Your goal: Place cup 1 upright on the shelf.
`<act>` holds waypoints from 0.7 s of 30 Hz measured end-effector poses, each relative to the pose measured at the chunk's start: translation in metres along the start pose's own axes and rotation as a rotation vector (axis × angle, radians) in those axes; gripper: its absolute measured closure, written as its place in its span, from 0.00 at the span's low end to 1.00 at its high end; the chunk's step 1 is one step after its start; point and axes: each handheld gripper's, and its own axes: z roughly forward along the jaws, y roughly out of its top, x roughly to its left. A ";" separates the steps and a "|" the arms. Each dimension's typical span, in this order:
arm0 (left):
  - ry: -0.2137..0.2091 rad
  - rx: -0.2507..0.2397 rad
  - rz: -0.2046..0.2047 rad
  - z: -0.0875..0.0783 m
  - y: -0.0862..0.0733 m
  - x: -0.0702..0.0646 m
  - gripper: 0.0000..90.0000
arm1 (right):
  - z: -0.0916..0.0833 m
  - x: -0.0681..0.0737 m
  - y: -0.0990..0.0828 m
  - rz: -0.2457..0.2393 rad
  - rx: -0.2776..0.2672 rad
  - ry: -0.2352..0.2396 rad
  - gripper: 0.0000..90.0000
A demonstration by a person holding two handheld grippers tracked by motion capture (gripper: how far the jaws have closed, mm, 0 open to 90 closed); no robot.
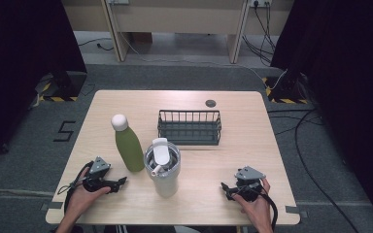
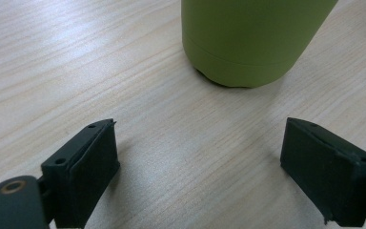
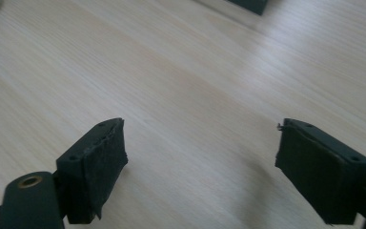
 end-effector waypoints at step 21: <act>0.000 0.000 0.000 0.000 0.000 0.000 0.13 | -0.007 0.031 0.018 -0.055 -0.157 0.109 0.17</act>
